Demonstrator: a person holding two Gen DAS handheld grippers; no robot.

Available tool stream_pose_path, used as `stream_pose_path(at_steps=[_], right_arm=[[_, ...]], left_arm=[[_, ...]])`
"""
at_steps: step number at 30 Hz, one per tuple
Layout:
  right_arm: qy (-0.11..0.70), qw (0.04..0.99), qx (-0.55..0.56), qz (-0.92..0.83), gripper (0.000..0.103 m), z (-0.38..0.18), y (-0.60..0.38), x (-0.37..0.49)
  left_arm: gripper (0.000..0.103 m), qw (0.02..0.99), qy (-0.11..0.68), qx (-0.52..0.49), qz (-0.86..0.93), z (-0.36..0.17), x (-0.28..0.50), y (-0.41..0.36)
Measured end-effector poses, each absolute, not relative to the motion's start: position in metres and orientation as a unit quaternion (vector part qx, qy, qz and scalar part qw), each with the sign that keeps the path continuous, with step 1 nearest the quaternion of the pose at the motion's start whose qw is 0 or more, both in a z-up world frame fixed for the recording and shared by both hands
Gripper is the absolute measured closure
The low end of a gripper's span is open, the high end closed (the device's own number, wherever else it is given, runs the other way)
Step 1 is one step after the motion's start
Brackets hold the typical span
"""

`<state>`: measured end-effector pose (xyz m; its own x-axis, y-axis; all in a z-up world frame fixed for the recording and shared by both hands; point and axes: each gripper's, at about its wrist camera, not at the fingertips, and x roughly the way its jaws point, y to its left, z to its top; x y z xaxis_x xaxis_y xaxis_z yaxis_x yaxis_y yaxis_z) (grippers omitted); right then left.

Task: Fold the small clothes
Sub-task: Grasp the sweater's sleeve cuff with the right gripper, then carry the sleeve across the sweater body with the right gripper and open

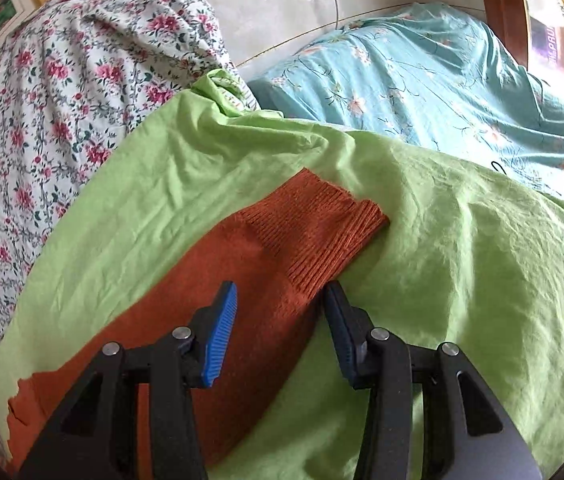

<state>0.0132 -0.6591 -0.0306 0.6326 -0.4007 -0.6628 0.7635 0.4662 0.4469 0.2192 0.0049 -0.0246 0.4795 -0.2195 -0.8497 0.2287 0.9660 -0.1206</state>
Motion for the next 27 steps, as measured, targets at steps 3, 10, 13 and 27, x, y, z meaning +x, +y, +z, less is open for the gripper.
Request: stream_pose_path(at_steps=[3, 10, 13, 27], right_arm=[[0.237, 0.82, 0.38, -0.358, 0.089, -0.029, -0.66, 0.011], [0.239, 0.859, 0.333, -0.308, 0.096, -0.003, -0.616, 0.025], [0.243, 0.89, 0.295, -0.249, 0.096, 0.018, -0.561, 0.048], [0.296, 0.908, 0.283, 0.094, 0.096, 0.025, -0.271, 0.196]], left_arm=[[0.029, 0.859, 0.494, 0.005, -0.132, -0.027, 0.215, 0.002], [0.029, 0.86, 0.488, -0.006, -0.147, -0.027, 0.205, 0.003], [0.029, 0.861, 0.486, -0.013, -0.149, -0.026, 0.201, 0.006], [0.029, 0.87, 0.47, -0.074, -0.126, -0.017, 0.175, 0.055]])
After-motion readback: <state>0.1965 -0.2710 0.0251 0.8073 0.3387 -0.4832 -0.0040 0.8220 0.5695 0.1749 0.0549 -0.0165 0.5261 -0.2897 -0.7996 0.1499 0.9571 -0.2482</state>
